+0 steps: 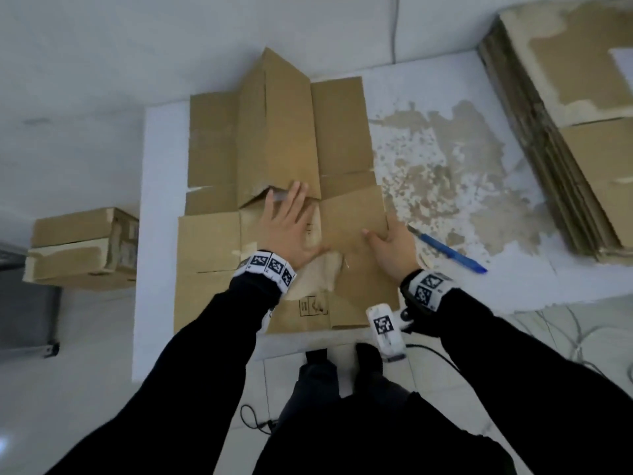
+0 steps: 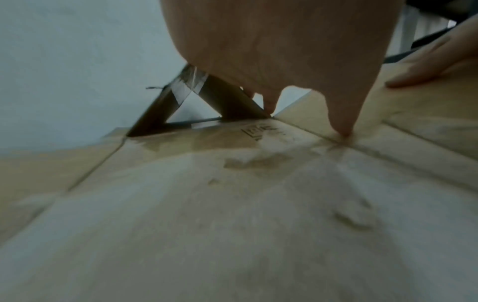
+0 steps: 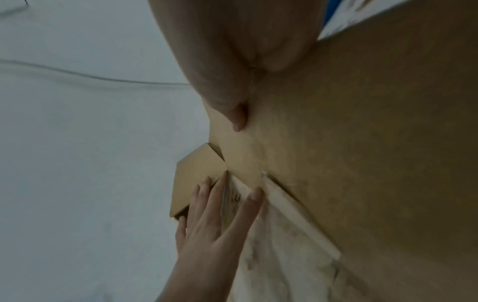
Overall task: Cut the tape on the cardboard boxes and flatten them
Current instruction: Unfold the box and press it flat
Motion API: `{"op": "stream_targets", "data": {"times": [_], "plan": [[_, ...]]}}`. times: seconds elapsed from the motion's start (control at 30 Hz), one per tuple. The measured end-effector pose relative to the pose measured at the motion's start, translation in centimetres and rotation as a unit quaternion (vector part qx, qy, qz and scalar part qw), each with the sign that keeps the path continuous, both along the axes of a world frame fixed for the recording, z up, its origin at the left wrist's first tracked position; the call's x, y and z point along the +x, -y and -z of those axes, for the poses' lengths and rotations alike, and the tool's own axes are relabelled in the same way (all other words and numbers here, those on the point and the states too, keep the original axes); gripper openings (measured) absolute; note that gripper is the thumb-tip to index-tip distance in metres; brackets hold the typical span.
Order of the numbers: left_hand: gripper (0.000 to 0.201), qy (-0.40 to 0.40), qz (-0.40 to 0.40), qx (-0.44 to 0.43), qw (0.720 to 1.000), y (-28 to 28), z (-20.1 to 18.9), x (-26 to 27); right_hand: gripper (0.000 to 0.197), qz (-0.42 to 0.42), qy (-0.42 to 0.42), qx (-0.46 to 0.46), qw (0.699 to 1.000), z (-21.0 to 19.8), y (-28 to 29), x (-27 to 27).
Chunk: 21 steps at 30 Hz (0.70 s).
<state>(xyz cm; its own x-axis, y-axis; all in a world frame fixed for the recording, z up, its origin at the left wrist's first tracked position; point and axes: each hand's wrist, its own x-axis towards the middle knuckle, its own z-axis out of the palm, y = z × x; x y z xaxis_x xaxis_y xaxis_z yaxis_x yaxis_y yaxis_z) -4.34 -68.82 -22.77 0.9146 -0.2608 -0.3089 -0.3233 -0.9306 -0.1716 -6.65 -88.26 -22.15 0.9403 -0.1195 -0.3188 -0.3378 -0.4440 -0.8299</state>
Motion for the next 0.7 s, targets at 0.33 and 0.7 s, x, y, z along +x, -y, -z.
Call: {"op": "stream_targets", "data": {"times": [0.33, 0.7], "plan": [[0.081, -0.13, -0.007, -0.128, 0.983, -1.1, 3.1, -1.1, 0.069, -0.198, 0.014, -0.315, 0.928, 4.4, -5.8, 0.0], [0.091, -0.131, -0.107, -0.186, 0.968, -16.0, 4.0, -4.4, 0.058, -0.187, 0.003, -0.327, 0.926, 5.9, -3.5, -1.2]]}}
